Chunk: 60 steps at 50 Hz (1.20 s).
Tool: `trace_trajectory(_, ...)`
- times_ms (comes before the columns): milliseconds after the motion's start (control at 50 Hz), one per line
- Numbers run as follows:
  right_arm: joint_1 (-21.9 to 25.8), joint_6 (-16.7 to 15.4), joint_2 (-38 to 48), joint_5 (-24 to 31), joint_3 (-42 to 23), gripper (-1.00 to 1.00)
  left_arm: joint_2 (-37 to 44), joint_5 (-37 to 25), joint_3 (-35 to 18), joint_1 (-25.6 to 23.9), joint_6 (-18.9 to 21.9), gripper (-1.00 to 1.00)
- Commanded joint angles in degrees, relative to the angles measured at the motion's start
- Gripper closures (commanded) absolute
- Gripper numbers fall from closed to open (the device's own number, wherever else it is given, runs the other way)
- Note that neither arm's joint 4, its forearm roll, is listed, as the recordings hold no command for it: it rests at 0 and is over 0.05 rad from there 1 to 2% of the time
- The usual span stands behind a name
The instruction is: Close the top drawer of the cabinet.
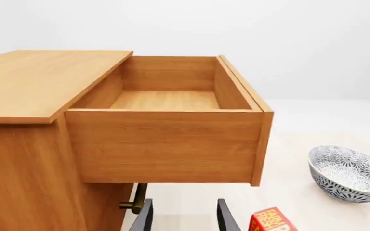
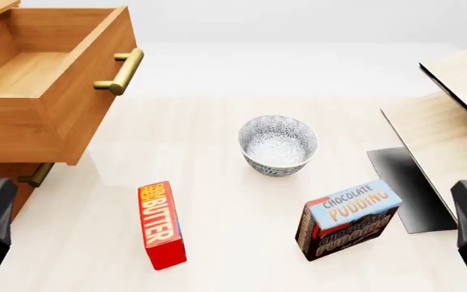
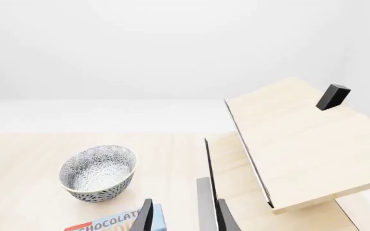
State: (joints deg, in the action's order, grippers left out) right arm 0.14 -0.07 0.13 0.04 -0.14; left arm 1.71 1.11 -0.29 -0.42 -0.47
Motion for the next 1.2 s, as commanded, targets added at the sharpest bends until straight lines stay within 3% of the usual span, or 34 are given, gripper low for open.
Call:
trace_trajectory(20,-0.1,-0.2,0.3,-0.2,-0.1,-1.0,-1.6,-2.1,-0.2,-0.8,-0.7,-1.0)
trace_trajectory(340,-0.1,-0.2,0.1,0.0,-0.1,-1.0,-1.7,0.2,-0.1,-3.8,0.7,-1.0)
trace_trajectory(600,-0.1,-0.2,0.1,-0.1,0.0,-1.0,-1.7,-0.1,-1.7,-13.8,0.7,-1.0)
trace_trajectory(1200,-0.1,-0.2,0.1,-0.1,0.0,-1.0,-1.6,-0.8,-3.8,-30.1,1.7,-1.0)
